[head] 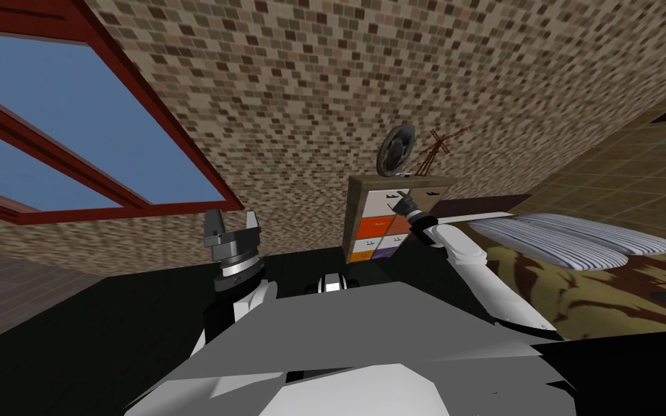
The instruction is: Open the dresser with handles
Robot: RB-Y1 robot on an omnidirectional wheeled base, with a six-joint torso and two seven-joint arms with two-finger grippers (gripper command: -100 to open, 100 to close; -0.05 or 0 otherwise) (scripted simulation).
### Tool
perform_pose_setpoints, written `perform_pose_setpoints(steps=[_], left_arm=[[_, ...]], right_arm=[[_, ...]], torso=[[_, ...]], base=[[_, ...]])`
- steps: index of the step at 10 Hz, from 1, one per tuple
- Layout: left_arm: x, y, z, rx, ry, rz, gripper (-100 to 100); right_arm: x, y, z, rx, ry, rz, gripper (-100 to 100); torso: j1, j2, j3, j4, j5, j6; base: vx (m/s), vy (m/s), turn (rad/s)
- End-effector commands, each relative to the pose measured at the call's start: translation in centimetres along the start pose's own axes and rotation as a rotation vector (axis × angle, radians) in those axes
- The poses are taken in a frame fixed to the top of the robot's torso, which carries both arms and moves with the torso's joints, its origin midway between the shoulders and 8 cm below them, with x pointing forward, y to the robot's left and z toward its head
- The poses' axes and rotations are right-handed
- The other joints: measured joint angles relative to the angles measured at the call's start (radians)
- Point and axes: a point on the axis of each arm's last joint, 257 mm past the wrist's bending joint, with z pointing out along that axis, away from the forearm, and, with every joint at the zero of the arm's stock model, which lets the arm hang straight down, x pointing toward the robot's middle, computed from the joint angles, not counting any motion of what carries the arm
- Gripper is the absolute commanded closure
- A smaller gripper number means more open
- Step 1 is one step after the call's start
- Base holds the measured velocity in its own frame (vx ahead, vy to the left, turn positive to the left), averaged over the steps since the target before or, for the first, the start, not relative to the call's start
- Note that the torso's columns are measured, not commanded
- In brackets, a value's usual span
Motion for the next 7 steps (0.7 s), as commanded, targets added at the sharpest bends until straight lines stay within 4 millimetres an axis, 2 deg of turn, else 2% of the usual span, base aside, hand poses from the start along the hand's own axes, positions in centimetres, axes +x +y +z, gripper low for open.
perform_pose_setpoints(steps=[1, 5, 6, 7], left_arm=[[0.0, 0.0, 0.0, 0.0, 0.0, 0.0, 0], [0.01, 0.0, 0.01, 0.0, 0.0, 0.0, 0], [0.01, 0.0, 0.01, 0.0, 0.0, 0.0, 0], [0.0, 0.0, 0.01, 0.0, 0.0, 0.0, 0]], right_arm=[[0.06, -0.07, 0.03, 0.0, 0.0, 0.002, 100], [-0.64, -0.46, -0.09, -0.001, -0.023, 0.008, 100], [-0.56, -0.41, -0.04, -0.001, -0.02, 0.006, 100], [-0.41, -0.12, -0.06, -0.002, -0.012, 0.003, -100]], torso=[[-0.001, -0.001, -0.001, -0.001, 0.0, 0.0], [-0.002, -0.002, -0.001, -0.001, -0.001, 0.0], [-0.002, -0.005, -0.004, -0.002, 0.0, 0.0], [-0.001, -0.012, -0.007, -0.004, 0.0, -0.001]], base=[[0.01, 0.003, 0.002], [-0.165, -0.001, -0.061], [-0.082, -0.006, -0.018], [0.074, 0.008, 0.073]])
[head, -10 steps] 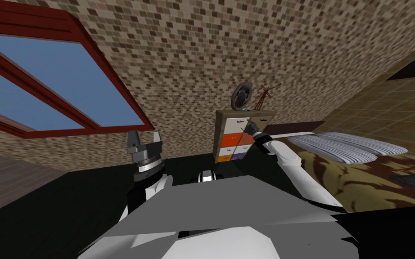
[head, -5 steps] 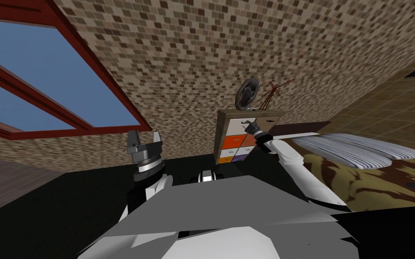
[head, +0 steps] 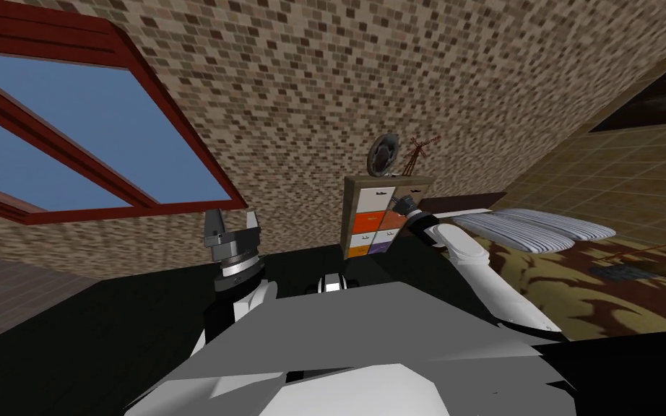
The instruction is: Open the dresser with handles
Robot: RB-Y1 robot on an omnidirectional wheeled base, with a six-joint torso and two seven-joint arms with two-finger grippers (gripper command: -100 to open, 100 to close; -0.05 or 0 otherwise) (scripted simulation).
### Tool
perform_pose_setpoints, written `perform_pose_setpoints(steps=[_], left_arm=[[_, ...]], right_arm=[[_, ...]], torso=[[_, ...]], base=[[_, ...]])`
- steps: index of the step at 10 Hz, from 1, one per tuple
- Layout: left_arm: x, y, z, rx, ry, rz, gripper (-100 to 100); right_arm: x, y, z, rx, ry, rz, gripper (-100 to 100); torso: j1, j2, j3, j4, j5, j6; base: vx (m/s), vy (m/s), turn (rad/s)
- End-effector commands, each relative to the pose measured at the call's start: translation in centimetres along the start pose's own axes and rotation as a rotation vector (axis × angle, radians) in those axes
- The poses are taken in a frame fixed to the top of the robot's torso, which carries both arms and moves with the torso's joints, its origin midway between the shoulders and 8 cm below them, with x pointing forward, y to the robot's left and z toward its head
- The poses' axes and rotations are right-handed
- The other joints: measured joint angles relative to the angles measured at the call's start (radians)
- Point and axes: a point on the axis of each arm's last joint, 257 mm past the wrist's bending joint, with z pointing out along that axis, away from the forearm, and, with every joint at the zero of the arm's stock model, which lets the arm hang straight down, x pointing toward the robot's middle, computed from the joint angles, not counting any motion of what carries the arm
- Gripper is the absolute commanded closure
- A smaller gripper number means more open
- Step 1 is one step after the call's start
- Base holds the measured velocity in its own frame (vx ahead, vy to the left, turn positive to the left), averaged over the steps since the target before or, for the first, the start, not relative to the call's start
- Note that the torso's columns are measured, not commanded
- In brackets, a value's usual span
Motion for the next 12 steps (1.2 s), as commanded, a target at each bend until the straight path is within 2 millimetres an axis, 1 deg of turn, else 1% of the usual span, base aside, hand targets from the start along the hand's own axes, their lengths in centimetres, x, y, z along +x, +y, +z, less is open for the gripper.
perform_pose_setpoints(steps=[1, 3, 4, 5, 6, 7, 8, 9, 10, 12], left_arm=[[0.0, 0.0, 0.0, 0.0, 0.0, 0.0, 0], [0.0, 0.0, 0.0, 0.0, 0.0, 0.0, 0], [0.0, 0.0, 0.0, 0.0, 0.0, 0.0, 0], [0.0, 0.0, 0.0, 0.0, 0.0, 0.0, 0], [0.0, 0.0, 0.0, 0.0, 0.0, 0.0, 0], [0.0, 0.0, 0.0, 0.0, 0.0, 0.0, 0], [0.0, 0.0, 0.0, 0.0, 0.0, 0.0, 0], [0.0, 0.0, 0.0, 0.0, 0.0, 0.0, 0], [0.0, 0.0, 0.0, 0.0, 0.0, 0.0, 0], [0.0, 0.0, 0.0, 0.0, 0.0, 0.0, 0]], right_arm=[[0.2, 0.4, 0.0, -0.001, 0.011, -0.005, -100], [0.4, 0.7, 0.0, -0.002, 0.021, -0.01, -100], [0.3, 0.6, 0.0, -0.002, 0.017, -0.008, -100], [1.0, -0.1, 0.2, -0.001, 0.017, -0.008, -100], [1.3, -0.5, 0.3, -0.001, 0.017, -0.008, -100], [1.1, -0.1, 0.2, -0.001, 0.018, -0.009, -100], [0.3, 0.6, 0.0, -0.002, 0.018, -0.008, 100], [0.7, 0.4, 0.1, -0.001, 0.018, -0.005, 100], [0.5, -0.2, 0.1, 0.002, 0.006, -0.005, 100], [0.4, -0.5, 0.1, 0.001, -0.004, -0.003, 100]], torso=[[0.001, -0.007, -0.004, -0.002, 0.0, -0.001], [-0.001, 0.0, -0.001, -0.001, 0.0, 0.0], [-0.001, 0.005, 0.003, 0.001, 0.0, 0.0], [0.0, 0.012, 0.007, 0.003, 0.0, 0.001], [0.001, 0.01, 0.007, 0.003, 0.0, 0.001], [0.003, 0.007, 0.004, 0.002, 0.001, 0.001], [0.0, 0.009, 0.005, 0.002, 0.0, 0.001], [-0.005, 0.013, 0.008, 0.004, -0.001, 0.001], [-0.004, 0.009, 0.006, 0.001, -0.003, 0.002], [-0.004, 0.012, 0.008, 0.004, -0.001, 0.005]], base=[[0.151, -0.002, 0.05], [0.155, -0.01, 0.047], [0.078, -0.001, 0.014], [0.098, 0.021, -0.003], [0.126, 0.06, -0.003], [0.052, 0.032, -0.002], [-0.073, -0.05, 0.007], [-0.044, -0.034, 0.015], [-0.108, 0.003, -0.051], [-0.171, 0.013, -0.074]])
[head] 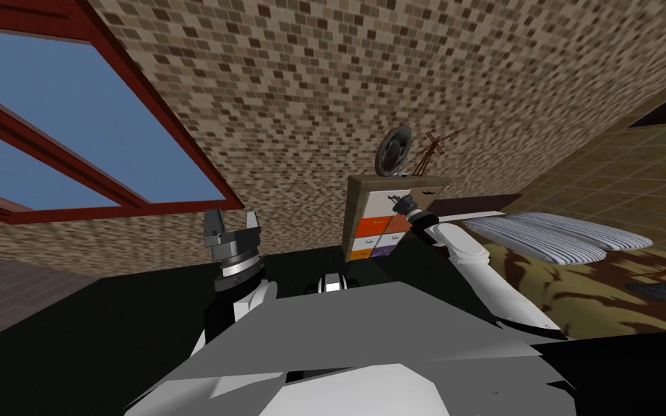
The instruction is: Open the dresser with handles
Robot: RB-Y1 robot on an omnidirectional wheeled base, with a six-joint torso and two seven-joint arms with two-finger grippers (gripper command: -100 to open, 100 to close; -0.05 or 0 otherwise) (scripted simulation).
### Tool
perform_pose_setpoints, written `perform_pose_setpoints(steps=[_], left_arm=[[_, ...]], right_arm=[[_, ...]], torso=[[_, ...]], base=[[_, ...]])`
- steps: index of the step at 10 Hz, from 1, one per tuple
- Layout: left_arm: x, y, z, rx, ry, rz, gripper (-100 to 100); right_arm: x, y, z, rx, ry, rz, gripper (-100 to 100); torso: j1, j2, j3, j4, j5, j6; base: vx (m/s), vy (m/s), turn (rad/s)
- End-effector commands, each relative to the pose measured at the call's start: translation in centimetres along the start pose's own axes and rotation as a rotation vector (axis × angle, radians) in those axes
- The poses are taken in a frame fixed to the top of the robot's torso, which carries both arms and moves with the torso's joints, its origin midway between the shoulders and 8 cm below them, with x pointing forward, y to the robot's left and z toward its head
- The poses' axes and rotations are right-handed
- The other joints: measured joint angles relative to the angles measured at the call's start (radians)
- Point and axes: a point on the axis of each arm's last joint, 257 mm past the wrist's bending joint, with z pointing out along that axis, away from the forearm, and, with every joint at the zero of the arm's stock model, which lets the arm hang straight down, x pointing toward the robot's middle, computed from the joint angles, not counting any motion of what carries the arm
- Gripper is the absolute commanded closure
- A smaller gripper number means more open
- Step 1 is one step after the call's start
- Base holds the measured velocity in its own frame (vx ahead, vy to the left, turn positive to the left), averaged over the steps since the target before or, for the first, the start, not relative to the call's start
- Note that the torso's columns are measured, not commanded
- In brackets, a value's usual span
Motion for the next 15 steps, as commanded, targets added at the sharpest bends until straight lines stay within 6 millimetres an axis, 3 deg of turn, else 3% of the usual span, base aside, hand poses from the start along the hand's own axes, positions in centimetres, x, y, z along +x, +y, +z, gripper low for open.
perform_pose_setpoints(steps=[1, 6, 7, 14, 15], left_arm=[[0.0, 0.0, 0.0, 0.0, 0.0, 0.0, 0], [0.0, 0.0, 0.0, 0.0, 0.0, 0.0, 0], [0.0, 0.0, 0.0, 0.0, 0.0, 0.0, 0], [0.0, 0.0, 0.0, 0.0, 0.0, 0.0, 0], [0.0, 0.0, 0.0, 0.0, 0.0, 0.0, 0]], right_arm=[[0.1, -0.5, -0.1, 0.0, -0.008, 0.002, 100], [-0.9, -0.4, -0.2, -0.004, -0.031, 0.008, 100], [-0.4, -1.1, 0.0, -0.009, -0.039, 0.011, -100], [1.5, -5.5, 0.9, -0.009, -0.065, 0.015, -100], [1.5, -4.6, 0.6, -0.018, -0.062, 0.017, -100]], torso=[[0.0, -0.001, -0.001, 0.001, 0.001, 0.0], [0.002, -0.001, -0.001, 0.0, 0.001, -0.002], [0.001, -0.001, -0.001, 0.001, 0.001, -0.001], [0.005, -0.003, -0.002, 0.001, 0.003, -0.005], [0.006, -0.002, -0.002, 0.002, 0.004, -0.006]], base=[[-0.159, 0.052, -0.056], [-0.151, -0.011, -0.048], [-0.079, 0.014, -0.041], [0.031, 0.057, -0.039], [0.007, 0.016, -0.018]])
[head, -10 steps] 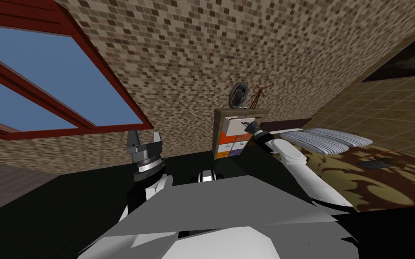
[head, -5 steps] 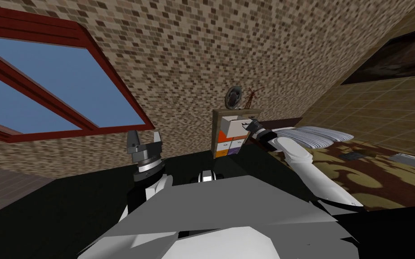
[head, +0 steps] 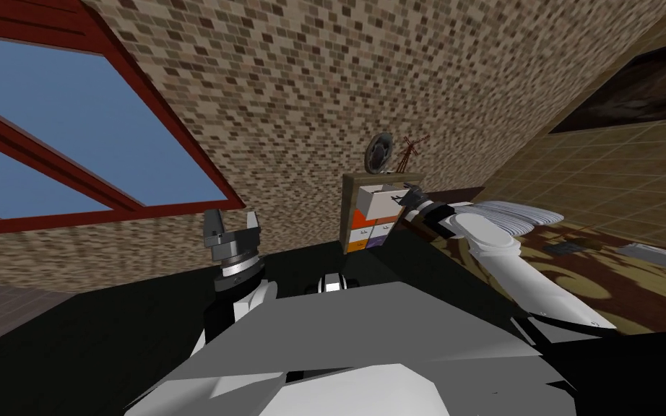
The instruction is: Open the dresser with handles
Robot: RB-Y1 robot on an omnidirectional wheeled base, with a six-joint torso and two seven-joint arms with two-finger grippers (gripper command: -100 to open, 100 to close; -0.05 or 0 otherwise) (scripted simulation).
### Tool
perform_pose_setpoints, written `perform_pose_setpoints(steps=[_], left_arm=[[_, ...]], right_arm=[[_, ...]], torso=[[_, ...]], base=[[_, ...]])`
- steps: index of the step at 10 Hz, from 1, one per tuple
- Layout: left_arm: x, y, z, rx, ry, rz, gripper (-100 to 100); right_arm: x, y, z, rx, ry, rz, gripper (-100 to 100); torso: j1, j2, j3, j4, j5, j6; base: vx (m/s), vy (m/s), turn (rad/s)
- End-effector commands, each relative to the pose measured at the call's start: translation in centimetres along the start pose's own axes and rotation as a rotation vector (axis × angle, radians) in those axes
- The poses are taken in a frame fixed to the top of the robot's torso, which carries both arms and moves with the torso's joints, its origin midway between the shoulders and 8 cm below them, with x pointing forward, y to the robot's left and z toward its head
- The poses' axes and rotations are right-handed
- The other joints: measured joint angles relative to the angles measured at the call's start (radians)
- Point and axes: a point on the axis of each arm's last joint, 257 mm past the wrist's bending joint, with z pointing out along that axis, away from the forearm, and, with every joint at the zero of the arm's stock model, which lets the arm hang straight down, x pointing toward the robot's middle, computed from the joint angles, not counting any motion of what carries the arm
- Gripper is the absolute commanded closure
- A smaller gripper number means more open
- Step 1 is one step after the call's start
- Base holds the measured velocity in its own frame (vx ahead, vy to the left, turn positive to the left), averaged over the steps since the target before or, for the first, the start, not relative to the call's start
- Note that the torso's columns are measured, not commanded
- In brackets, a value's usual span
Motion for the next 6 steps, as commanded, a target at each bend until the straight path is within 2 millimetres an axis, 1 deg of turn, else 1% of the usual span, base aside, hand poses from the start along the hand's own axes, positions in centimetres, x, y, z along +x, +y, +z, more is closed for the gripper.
perform_pose_setpoints(steps=[1, 6], left_arm=[[0.0, 0.0, 0.0, 0.0, 0.0, 0.0, 0], [0.0, 0.0, 0.0, 0.0, 0.0, 0.0, 0]], right_arm=[[0.11, 0.07, -0.04, -0.002, 0.002, 0.0, 0], [0.26, 0.54, -0.15, -0.011, 0.005, 0.001, 0]], torso=[[0.0, 0.0, 0.0, -0.001, -0.001, 0.0], [-0.001, -0.003, -0.002, -0.003, -0.002, 0.001]], base=[[0.0, 0.0, 0.0], [0.0, 0.0, 0.0]])
